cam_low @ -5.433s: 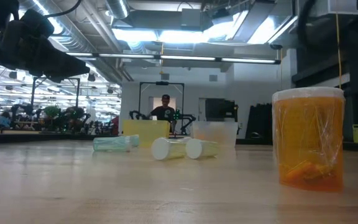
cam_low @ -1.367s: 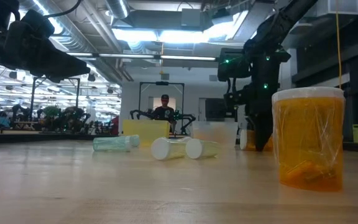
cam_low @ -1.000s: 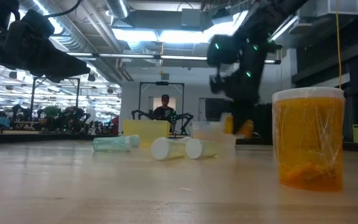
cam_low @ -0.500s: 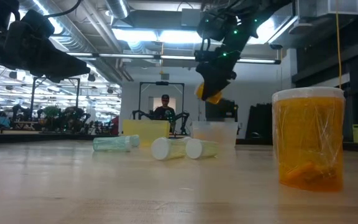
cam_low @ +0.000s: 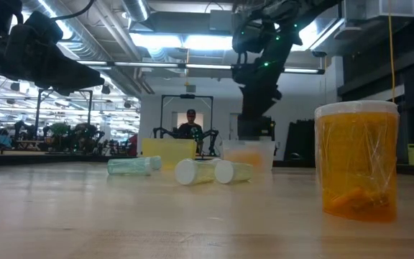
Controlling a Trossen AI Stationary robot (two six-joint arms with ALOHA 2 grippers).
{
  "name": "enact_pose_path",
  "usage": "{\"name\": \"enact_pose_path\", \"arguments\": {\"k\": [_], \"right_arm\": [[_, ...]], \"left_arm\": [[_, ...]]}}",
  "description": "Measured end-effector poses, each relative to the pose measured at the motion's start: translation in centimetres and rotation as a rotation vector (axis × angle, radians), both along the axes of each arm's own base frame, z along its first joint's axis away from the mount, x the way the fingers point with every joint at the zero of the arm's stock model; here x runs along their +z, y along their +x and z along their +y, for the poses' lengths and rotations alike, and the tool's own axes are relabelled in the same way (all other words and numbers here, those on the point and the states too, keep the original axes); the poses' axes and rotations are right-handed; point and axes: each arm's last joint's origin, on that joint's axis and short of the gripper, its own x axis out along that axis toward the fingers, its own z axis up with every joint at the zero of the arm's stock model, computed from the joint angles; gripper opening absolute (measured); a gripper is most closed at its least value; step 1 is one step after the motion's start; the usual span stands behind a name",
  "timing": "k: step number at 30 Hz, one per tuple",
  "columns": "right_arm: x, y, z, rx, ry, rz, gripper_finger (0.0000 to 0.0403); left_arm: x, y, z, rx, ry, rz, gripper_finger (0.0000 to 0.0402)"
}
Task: Pick and place medicine bottles into bin by pill shape (circle, oval)
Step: Put the orange capsule bottle into the transparent bin
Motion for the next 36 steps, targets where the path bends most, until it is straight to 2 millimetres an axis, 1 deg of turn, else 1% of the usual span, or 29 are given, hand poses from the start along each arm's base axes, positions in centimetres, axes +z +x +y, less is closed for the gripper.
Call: {"name": "enact_pose_path", "arguments": {"k": [2,5,7,9,12,16,19,22,26,28,32,36], "right_arm": [[-0.1,-0.3,1.1,0.004,0.090,0.048,0.0272],[-0.3,-1.1,3.1,0.011,0.210,0.173,0.0272],[-0.4,-1.7,4.8,0.018,0.259,0.282,0.0272],[-0.4,-2.7,6.7,0.012,0.308,0.431,0.0272],[-0.1,-3.9,9.4,-0.020,0.338,0.612,0.0272],[0.2,-4.4,13.4,0.002,0.307,0.724,0.0272],[0.1,-4.3,16.9,0.089,0.264,0.720,0.0272],[-0.1,-4.2,20.6,0.188,0.230,0.658,0.0272],[-0.4,-3.8,25.3,0.325,0.222,0.494,0.0272],[-0.4,-3.6,27.4,0.374,0.236,0.401,0.0272],[-0.8,-3.1,30.2,0.434,0.256,0.237,0.0272],[-3.0,-3.0,31.7,0.486,0.304,0.219,0.0272]], "left_arm": [[0.0,0.0,0.0,0.000,0.000,0.000,0.0149],[0.0,0.0,0.0,0.000,0.000,0.000,0.0149],[0.0,0.0,0.0,0.001,0.000,0.000,0.0149],[0.0,0.0,0.0,0.000,0.000,0.000,0.0149],[0.0,0.0,0.0,0.000,0.000,0.000,0.0149],[0.0,0.0,0.0,0.001,0.000,0.000,0.0149],[0.0,0.0,0.0,0.000,-0.001,0.000,0.0149],[0.0,0.0,0.0,0.000,-0.001,-0.001,0.0149],[0.0,0.0,0.0,0.000,-0.001,0.000,0.0149],[0.0,0.0,0.0,0.001,-0.001,-0.001,0.0149],[0.0,0.0,0.0,0.000,-0.002,0.000,0.0149],[0.0,0.0,0.0,0.000,-0.001,0.000,0.0149]]}}
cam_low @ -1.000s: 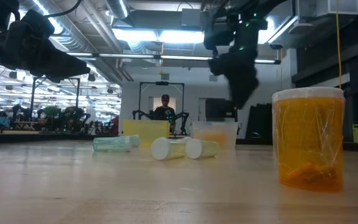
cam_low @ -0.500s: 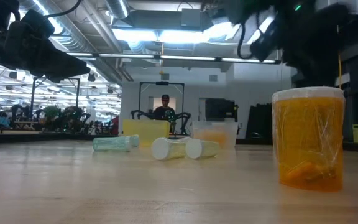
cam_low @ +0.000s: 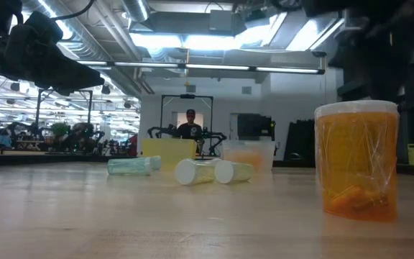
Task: Pick and place medicine bottles into bin by pill shape (circle, oval)
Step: Put the orange capsule bottle into the transparent bin
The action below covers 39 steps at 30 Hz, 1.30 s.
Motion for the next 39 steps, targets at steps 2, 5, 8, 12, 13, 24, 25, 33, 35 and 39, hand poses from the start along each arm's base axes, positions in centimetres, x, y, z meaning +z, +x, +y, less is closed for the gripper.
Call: {"name": "enact_pose_path", "arguments": {"k": [2,5,8,12,13,24,25,33,35,39], "right_arm": [[-1.0,0.0,0.5,0.037,0.017,-0.008,0.0272],[-2.4,0.5,1.1,0.119,0.012,-0.075,0.0272],[-3.5,1.2,1.4,0.159,-0.013,-0.133,0.0272],[-4.9,1.7,1.2,0.160,-0.050,-0.127,0.0272],[-5.0,1.8,1.1,0.156,-0.048,-0.128,0.0272],[-5.0,2.8,1.3,0.197,-0.022,-0.223,0.0272],[-5.0,2.8,1.3,0.196,-0.022,-0.224,0.0272],[-4.9,3.2,1.4,0.235,-0.069,-0.289,0.0272],[-4.9,3.2,1.4,0.244,-0.073,-0.290,0.0272],[-4.9,3.2,1.4,0.246,-0.074,-0.290,0.0268]], "left_arm": [[0.0,0.0,0.0,0.000,0.000,0.000,0.0149],[0.0,0.0,0.0,0.000,0.001,0.001,0.0149],[0.0,0.0,0.0,-0.001,0.013,0.004,0.0149],[0.0,0.0,0.0,-0.002,0.030,0.008,0.0149],[0.0,0.0,0.0,-0.003,0.030,0.008,0.0149],[0.0,0.0,0.0,-0.003,0.033,0.009,0.0149],[0.0,0.0,0.0,-0.003,0.033,0.008,0.0149],[0.0,0.0,0.0,-0.003,0.033,0.009,0.0149],[0.0,0.0,0.0,-0.003,0.033,0.009,0.0149],[0.0,0.0,0.0,-0.003,0.033,0.009,0.0149]]}}
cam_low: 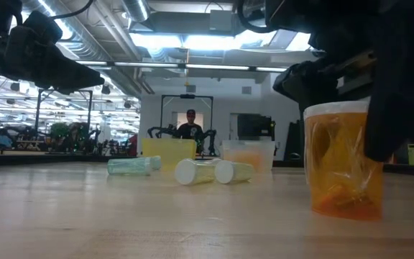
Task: Pick and place medicine bottles into bin by pill shape (circle, oval)
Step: Put the orange capsule bottle into the transparent bin
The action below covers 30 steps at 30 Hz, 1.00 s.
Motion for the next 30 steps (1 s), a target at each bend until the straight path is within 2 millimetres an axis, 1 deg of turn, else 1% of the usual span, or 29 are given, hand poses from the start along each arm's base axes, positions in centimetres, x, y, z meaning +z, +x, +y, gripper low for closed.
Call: {"name": "enact_pose_path", "arguments": {"k": [3,9,11,15,18,20,22,26,30], "right_arm": [[0.0,0.0,0.0,0.001,-0.014,-0.008,0.0251],[0.2,0.1,-0.4,0.036,-0.069,-0.033,0.0198],[0.5,0.1,-0.9,0.041,-0.106,-0.038,0.0189],[2.1,-0.1,-2.9,0.012,-0.230,-0.063,0.0194],[3.8,-0.4,-5.0,-0.034,-0.386,-0.096,0.0202],[5.1,-0.5,-6.6,-0.083,-0.493,-0.122,0.0202],[6.3,-0.5,-8.5,-0.132,-0.563,-0.145,0.0198],[8.3,-0.2,-13.3,-0.231,-0.592,-0.157,0.0194],[9.1,0.1,-19.0,-0.387,-0.605,-0.144,0.0198]], "left_arm": [[0.0,0.0,0.0,0.000,0.000,0.000,0.0149],[0.0,0.0,0.0,0.000,0.000,0.000,0.0149],[0.0,0.0,0.0,0.000,0.000,0.000,0.0149],[0.0,0.0,0.0,0.000,0.000,0.000,0.0149],[0.0,0.0,0.0,0.000,0.000,0.000,0.0149],[0.0,0.0,0.0,0.000,0.000,0.000,0.0149],[0.0,0.0,0.0,0.000,0.000,0.000,0.0149],[0.0,0.0,0.0,0.000,0.001,-0.001,0.0149],[0.0,0.0,0.1,0.023,0.003,-0.003,0.0149]]}}
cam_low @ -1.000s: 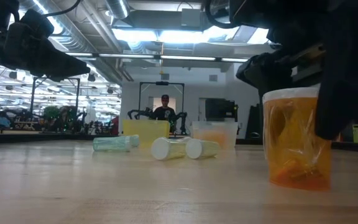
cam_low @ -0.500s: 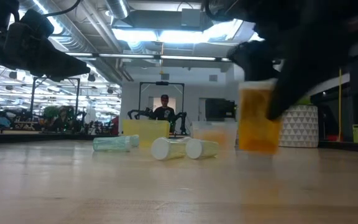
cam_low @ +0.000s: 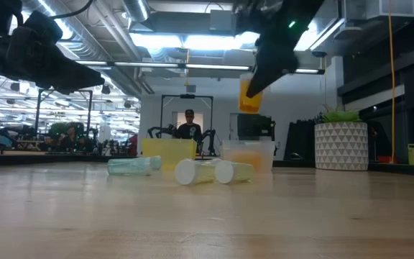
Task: Pick and place medicine bottles into bin by pill shape (circle, oval)
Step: Put the orange capsule bottle into the transparent bin, then put the blue tablet bottle into the yellow bin
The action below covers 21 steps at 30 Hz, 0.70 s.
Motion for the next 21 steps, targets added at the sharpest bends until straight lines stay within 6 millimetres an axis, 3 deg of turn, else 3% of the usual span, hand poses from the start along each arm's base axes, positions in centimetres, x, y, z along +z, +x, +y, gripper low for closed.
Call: {"name": "enact_pose_path", "arguments": {"k": [5,9,14,21], "right_arm": [[0.2,-0.1,-6.5,-0.152,0.084,-0.070,0.0200],[0.4,-0.5,-9.7,-0.248,0.164,-0.158,0.0203],[0.4,-1.2,-11.9,-0.346,0.181,-0.191,0.0223],[0.5,-1.3,-12.4,-0.353,0.201,-0.210,0.0252]], "left_arm": [[0.0,0.0,0.1,0.023,0.005,-0.001,0.0149],[0.0,0.0,0.1,0.021,0.028,0.005,0.0149],[0.0,0.0,0.1,0.021,0.029,0.006,0.0149],[0.0,0.0,0.1,0.021,0.026,0.005,0.0149]]}}
